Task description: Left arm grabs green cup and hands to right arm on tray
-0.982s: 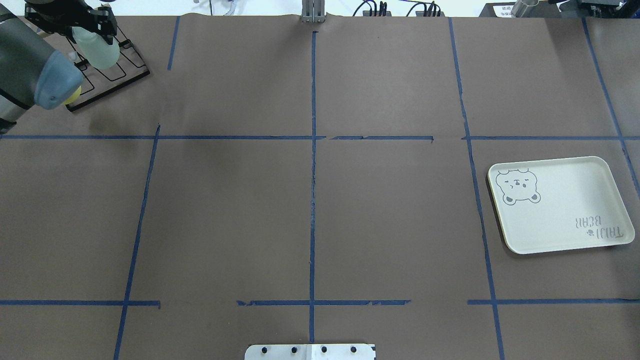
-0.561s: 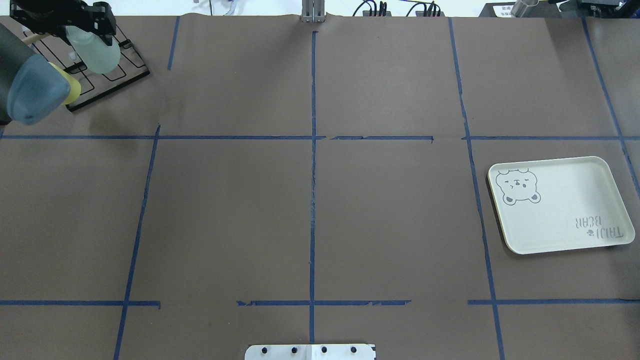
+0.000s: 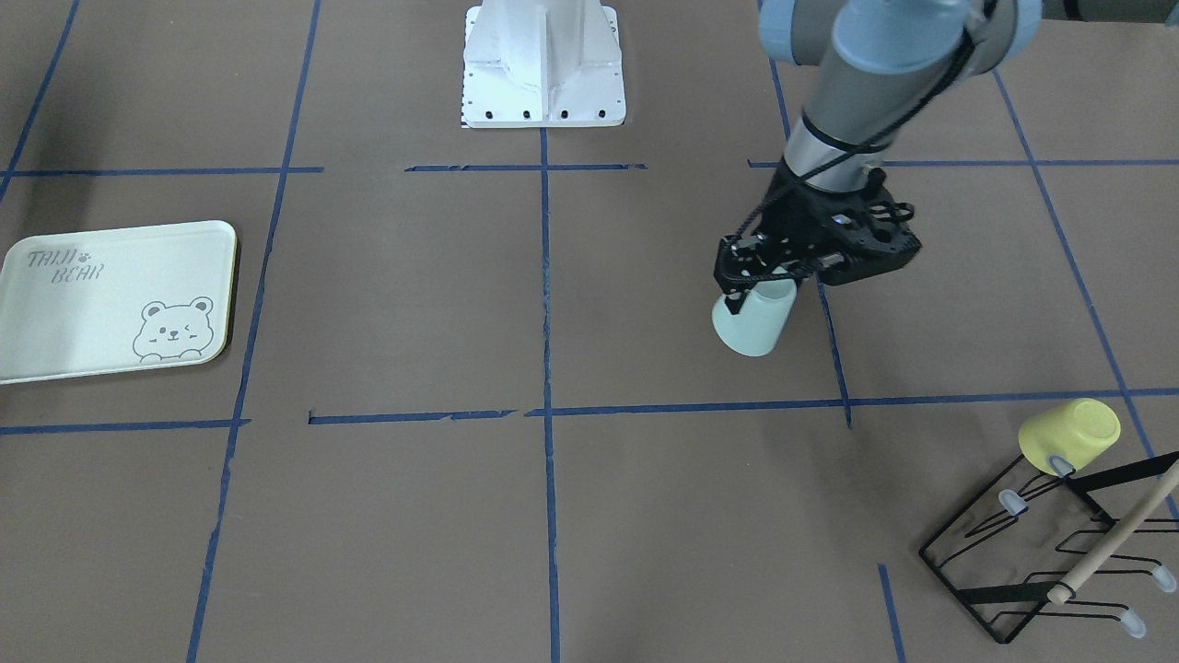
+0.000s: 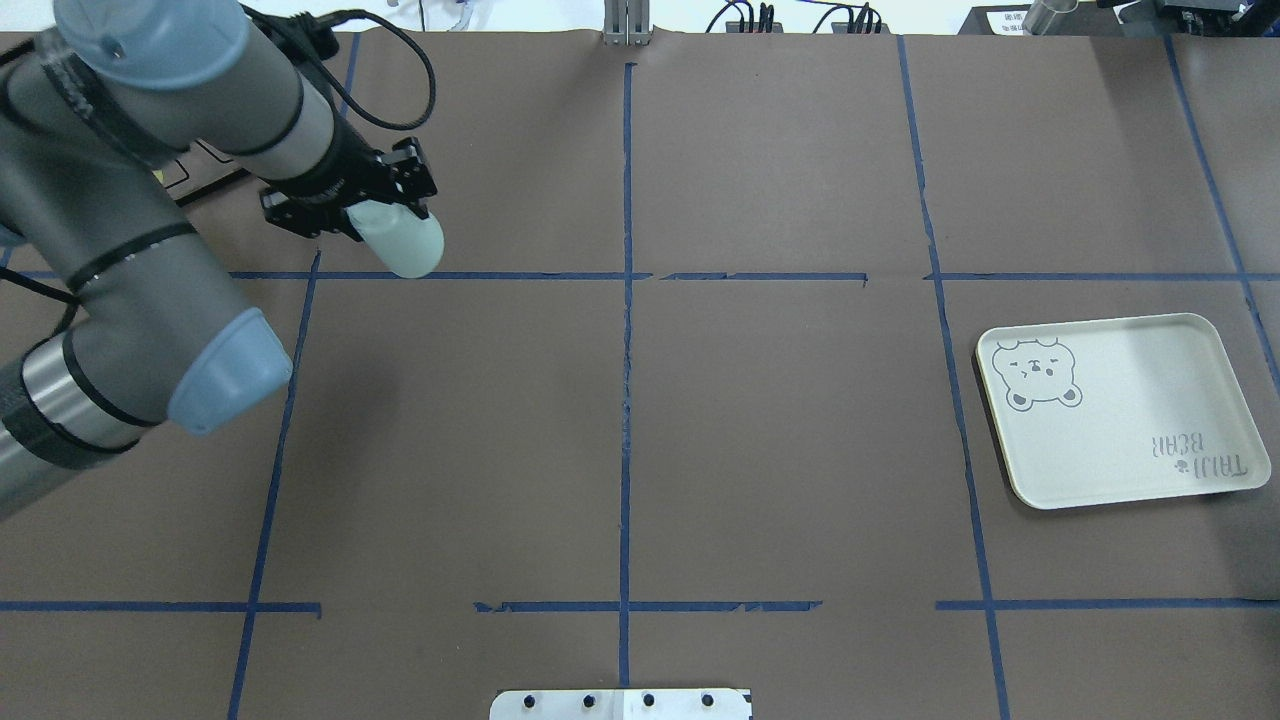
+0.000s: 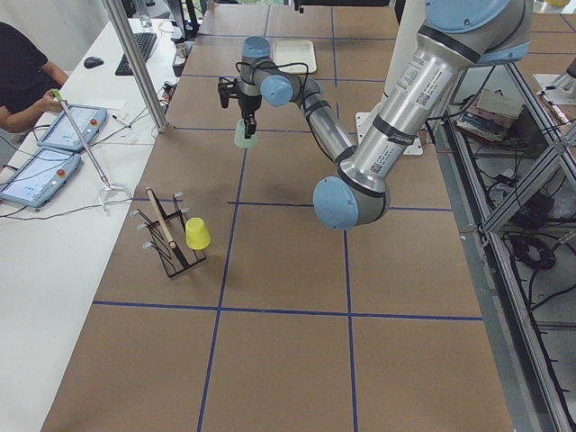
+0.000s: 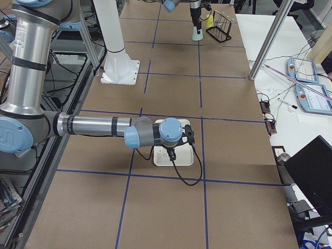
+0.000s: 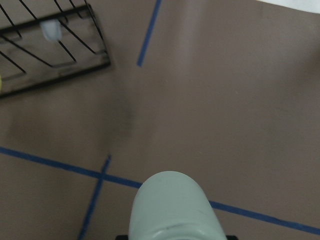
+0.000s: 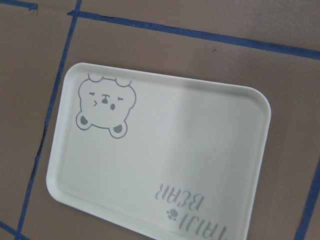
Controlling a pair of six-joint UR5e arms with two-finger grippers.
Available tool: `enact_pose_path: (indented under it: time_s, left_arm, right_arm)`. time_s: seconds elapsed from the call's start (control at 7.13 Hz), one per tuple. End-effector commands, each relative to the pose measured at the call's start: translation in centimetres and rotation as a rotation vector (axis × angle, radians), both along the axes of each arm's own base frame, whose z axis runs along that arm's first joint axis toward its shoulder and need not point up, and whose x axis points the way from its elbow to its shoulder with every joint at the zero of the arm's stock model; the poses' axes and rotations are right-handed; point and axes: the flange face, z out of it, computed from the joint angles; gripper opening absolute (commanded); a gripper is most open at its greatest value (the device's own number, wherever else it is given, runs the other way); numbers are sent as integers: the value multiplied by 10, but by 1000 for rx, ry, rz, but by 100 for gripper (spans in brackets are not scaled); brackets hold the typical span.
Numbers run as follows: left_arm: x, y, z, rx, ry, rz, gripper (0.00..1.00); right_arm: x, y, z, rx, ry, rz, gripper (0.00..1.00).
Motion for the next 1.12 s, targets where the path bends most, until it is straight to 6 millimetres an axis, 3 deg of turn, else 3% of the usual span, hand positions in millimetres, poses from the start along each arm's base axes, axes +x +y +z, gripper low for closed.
enact_pose_path:
  time_s: [0.0,0.14,0.28,0.56,0.84,0.98]
  left_arm:
    - [49,47,-27,-85,192,-54,3]
    - [70,71,-38,-71,281,-55,4]
    - [78,87,-49,-136,381,-75,6]
    - [74,118,-69,-204,660,-56,6]
    - [53,138,-54,-205,893,-1,3]
    - [47,144,-54,-186,929,17,2]
  right_arm:
    - [-66,-8,-47,-28,-51,61,100]
    - [-104,-15,-78,-60,-101,77,100]
    - [-130,-17,-108,-102,-165,89,100]
    - [-167,-3,-155,-157,-311,75,100]
    - [-213,12,-208,-234,-442,5,100]
    - [-233,22,-237,-280,-520,-44,100]
